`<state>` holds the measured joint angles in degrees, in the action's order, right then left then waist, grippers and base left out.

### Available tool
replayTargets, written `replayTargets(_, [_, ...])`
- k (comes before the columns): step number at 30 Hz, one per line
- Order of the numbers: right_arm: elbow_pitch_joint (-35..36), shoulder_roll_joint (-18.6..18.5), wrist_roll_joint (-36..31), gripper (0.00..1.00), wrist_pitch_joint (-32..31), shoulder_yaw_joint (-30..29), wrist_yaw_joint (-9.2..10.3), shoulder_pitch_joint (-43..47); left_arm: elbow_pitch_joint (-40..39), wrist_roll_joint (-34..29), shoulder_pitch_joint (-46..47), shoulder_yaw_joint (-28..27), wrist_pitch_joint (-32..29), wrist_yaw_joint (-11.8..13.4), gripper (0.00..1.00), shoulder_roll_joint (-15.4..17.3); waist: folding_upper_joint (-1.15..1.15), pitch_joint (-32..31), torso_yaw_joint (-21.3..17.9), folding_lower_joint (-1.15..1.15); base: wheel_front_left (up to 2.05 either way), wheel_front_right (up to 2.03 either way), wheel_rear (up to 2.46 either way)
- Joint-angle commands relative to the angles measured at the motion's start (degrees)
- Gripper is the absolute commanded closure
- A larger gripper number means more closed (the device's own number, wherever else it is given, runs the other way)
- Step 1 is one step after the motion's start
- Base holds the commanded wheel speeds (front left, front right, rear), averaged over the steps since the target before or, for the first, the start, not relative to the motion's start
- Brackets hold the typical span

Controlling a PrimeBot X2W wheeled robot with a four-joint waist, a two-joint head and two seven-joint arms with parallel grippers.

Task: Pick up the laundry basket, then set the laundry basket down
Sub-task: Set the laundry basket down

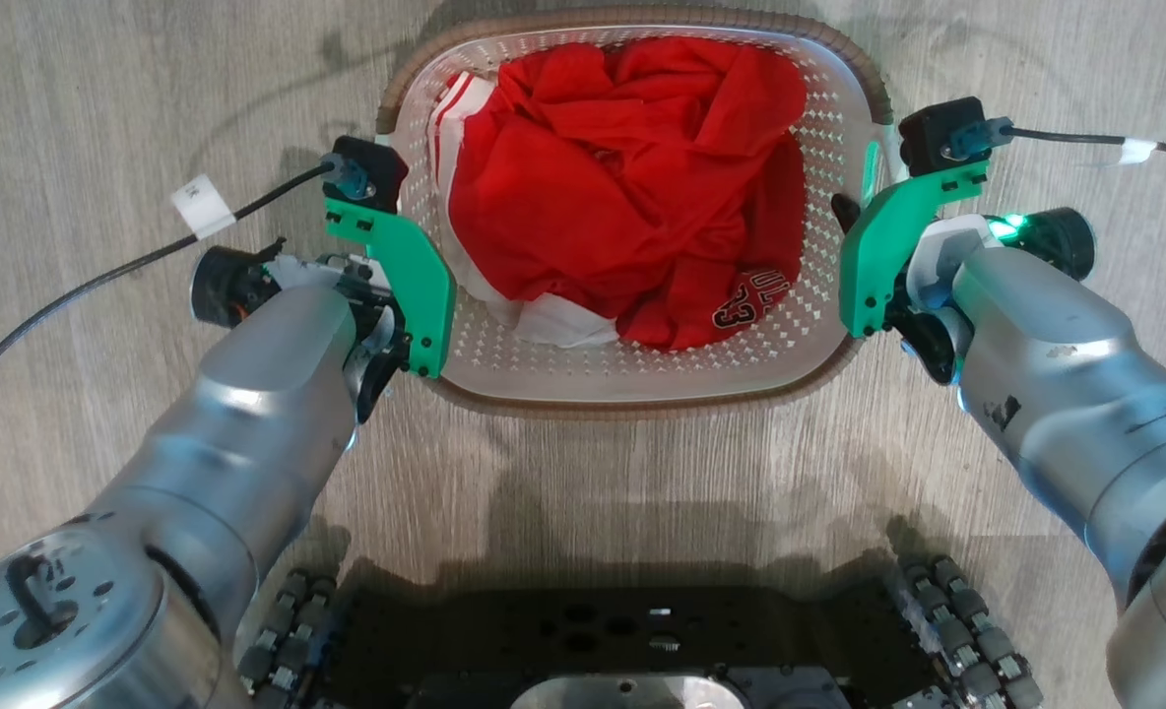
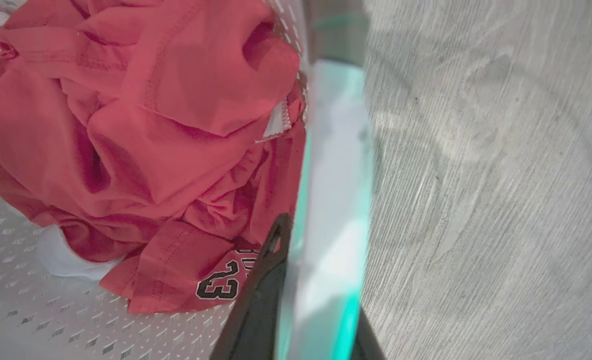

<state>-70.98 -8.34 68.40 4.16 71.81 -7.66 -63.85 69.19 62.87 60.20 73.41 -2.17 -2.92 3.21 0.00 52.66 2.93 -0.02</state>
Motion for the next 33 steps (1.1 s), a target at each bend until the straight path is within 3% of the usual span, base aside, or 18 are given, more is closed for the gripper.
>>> replayTargets(1, [-0.3,0.8,-1.3,1.0,1.3,0.9,0.17,1.4,-1.6,-0.5,0.5,-0.1,0.8,-0.2,1.0,-0.3,0.0,0.0,0.0,0.02,0.0,0.0,0.0])
replayTargets(4, [-0.5,0.7,-1.3,1.0,1.6,0.9,0.17,1.4,-1.6,-0.4,0.4,-0.1,0.8,0.1,1.0,-0.3,0.0,-0.1,0.2,0.02,0.0,0.0,0.0])
replayTargets(5, [-0.7,0.7,-1.5,0.62,1.9,0.9,0.17,1.3,-1.6,-0.4,0.4,-0.1,1.1,0.5,1.0,-0.3,0.0,-0.1,0.2,0.02,0.0,0.0,0.0])
replayTargets(6, [-0.9,0.7,-1.6,0.04,2.2,0.9,0.17,1.3,-1.5,-0.5,0.4,-0.1,1.5,1.2,0.62,-0.3,0.0,-0.2,0.3,0.02,0.0,0.0,0.0])
replayTargets(7, [-1.1,0.7,-1.5,0.0,2.2,0.8,0.17,1.4,-1.5,-0.6,0.3,-0.1,1.7,1.8,0.0,-0.3,0.0,-0.4,0.3,0.02,0.0,0.0,0.0])
replayTargets(14, [-1.9,1.1,-1.2,0.0,1.8,0.9,0.17,2.0,-1.1,-1.2,-0.3,-0.1,1.0,3.7,0.0,-0.3,0.0,-1.9,0.4,0.02,0.0,0.0,0.0])
replayTargets(22, [-2.4,1.6,-0.8,0.0,1.1,0.9,0.17,2.8,-0.7,-1.3,-1.6,-0.1,0.1,3.6,0.0,-0.3,0.0,-4.8,0.1,0.02,0.0,0.0,0.0])
replayTargets(33, [-2.8,2.5,1.3,0.0,-1.0,0.0,0.17,7.4,-0.1,-1.8,-7.0,-0.1,-1.0,3.0,0.0,-0.3,0.0,-15.9,-1.2,0.02,0.0,0.0,0.0])
